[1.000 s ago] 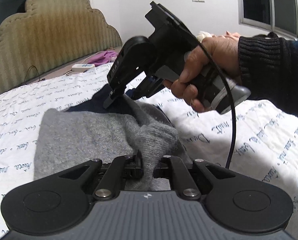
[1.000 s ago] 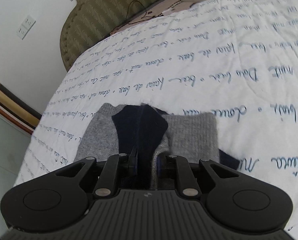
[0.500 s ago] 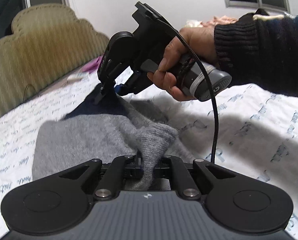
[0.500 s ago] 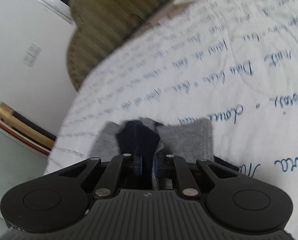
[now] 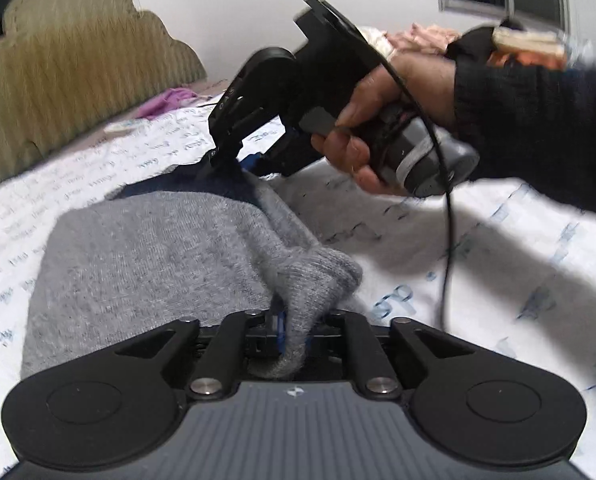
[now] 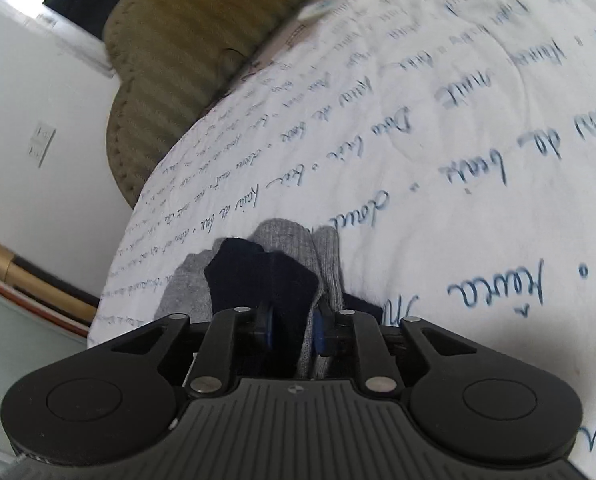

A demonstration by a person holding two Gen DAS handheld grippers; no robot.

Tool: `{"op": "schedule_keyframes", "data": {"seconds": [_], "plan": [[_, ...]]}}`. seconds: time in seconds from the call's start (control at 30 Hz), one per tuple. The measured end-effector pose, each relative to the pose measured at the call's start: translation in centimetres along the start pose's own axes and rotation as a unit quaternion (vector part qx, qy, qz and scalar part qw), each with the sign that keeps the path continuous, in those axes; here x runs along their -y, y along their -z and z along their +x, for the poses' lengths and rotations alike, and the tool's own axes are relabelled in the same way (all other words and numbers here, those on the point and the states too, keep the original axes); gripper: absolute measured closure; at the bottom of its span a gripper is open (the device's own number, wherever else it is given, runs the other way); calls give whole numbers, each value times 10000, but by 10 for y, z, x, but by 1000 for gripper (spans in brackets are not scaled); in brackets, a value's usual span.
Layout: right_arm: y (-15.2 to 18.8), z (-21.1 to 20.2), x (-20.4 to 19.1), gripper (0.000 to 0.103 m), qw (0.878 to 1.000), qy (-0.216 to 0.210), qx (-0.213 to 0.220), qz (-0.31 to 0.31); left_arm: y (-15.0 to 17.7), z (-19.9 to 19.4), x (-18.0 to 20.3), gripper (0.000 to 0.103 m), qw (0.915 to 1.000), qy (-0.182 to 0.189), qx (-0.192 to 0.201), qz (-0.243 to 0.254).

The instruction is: Fold small clothes

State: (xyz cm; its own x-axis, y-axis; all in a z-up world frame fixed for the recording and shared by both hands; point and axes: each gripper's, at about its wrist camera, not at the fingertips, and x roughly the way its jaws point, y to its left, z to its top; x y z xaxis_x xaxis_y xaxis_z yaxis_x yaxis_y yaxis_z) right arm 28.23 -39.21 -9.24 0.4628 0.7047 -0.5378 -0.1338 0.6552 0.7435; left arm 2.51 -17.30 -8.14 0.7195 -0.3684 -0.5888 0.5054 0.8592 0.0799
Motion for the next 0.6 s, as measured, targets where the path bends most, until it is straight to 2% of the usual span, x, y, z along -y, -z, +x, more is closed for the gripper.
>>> {"op": "schedule_keyframes", "data": {"seconds": [0.03, 0.1, 0.13, 0.17, 0.2, 0.23, 0.27, 0.33, 0.37, 0.47, 0.5, 0.53, 0.57, 0.6], "plan": [[-1, -6, 0, 73, 9999, -79, 50, 133, -4, -8, -7, 79, 9995, 301, -32, -128], [-4, -23, -4, 62, 9993, -186, 290, 162, -13, -36, -28, 65, 9918, 1152, 42, -549], [-5, -32, -7, 57, 9988, -201, 443, 86, -16, -50, -42, 47, 9858, 1462, 183, -802], [-6, -38, -11, 47, 9984, -153, 544, -23, -19, -63, -59, 25, 9797, 1649, 396, -1073], [-8, -42, -14, 41, 9982, -60, 578, -126, -21, -74, -79, 16, 9753, 1602, 667, -1366], [-9, -43, -15, 39, 9982, 25, 574, -193, -22, -78, -97, 10, 9728, 1397, 887, -1620], [-11, -40, -15, 39, 9983, 92, 528, -232, -26, -75, -117, 11, 9704, 1150, 1013, -1866], [-14, -30, -12, 39, 9985, 277, 420, -211, -35, -51, -161, 11, 9640, 611, 915, -2421], [-15, -23, -11, 39, 9985, 380, 350, -163, -37, -36, -183, 11, 9555, 346, 819, -2812], [-14, 1, -15, 39, 9979, 604, 40, -245, -42, 19, -236, 12, 9219, 109, 305, -3862], [-13, 9, -18, 39, 9974, 625, -66, -353, -44, 39, -247, 12, 9135, 106, 78, -4066], [-9, 14, -21, 39, 9970, 597, -133, -482, -45, 57, -254, 16, 9102, 145, -36, -4138], [-6, 18, -24, 42, 9962, 580, -156, -632, -45, 71, -258, 22, 9059, 41, -193, -4230], [-4, 20, -24, 60, 9953, 622, -124, -727, -45, 83, -259, 27, 9032, 30, -395, -4273]]}}
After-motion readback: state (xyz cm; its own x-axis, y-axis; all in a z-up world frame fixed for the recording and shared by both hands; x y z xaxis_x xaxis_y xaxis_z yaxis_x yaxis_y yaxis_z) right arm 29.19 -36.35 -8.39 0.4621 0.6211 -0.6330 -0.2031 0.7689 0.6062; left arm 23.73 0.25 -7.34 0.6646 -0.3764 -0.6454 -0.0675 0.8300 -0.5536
